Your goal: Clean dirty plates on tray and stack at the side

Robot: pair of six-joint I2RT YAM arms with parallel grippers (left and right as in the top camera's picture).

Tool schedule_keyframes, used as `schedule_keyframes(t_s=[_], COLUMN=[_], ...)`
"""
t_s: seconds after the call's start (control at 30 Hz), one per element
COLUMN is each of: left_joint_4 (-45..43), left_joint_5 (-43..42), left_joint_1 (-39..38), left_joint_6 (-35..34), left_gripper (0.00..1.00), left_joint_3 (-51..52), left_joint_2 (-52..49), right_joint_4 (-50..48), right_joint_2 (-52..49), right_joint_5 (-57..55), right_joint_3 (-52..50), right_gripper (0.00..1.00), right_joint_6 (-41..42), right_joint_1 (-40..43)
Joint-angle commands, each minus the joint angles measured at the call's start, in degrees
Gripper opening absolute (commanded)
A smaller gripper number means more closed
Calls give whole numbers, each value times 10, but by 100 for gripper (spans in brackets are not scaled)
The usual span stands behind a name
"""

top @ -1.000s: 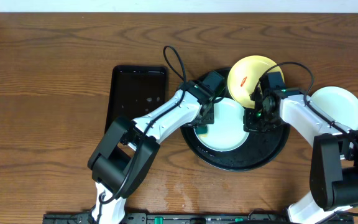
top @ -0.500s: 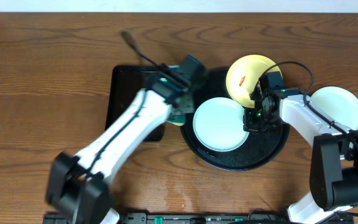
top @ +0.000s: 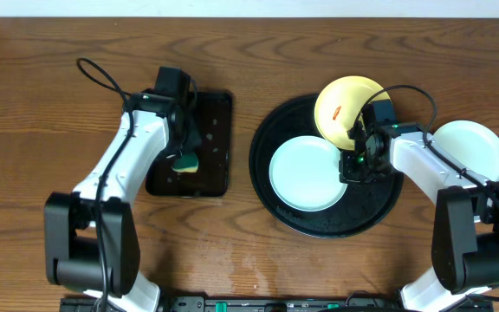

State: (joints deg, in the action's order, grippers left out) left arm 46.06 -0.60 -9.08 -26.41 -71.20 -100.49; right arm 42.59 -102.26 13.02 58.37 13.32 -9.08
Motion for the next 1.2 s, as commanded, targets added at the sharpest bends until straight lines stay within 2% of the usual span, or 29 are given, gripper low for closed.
schedule_keyframes(t_s=[0.0,0.03,0.17,0.37,0.53,0.7,1.03,1.17], left_joint_4=[-10,-10,4,10,12,12,12,12], left_joint_5=[-35,-35,-53,-79,-78,-78,-78,-78], left_joint_1=[0,0,0,0,0,0,0,0], left_joint_6=[46,48,48,48,48,48,48,48], left_gripper=[29,38,49,74,78,79,80,80], left_joint_3=[6,3,-17,-26,-26,-25,-25,-25], left_joint_2=[-1,2,23,113,170,176,176,176], right_joint_4=[0,1,20,22,-14,-32,-36,-37], right_joint_2=[-3,-3,5,69,161,223,259,266], right_joint_5=[-20,-20,-20,-20,-23,-43,-90,-138], right_joint_3=[0,0,2,1,2,2,2,2], right_gripper=[1,1,1,1,1,1,1,1], right_joint_6=[-19,-18,-18,-34,-36,-55,-103,-109], right_joint_1=[0,0,0,0,0,0,-1,-27])
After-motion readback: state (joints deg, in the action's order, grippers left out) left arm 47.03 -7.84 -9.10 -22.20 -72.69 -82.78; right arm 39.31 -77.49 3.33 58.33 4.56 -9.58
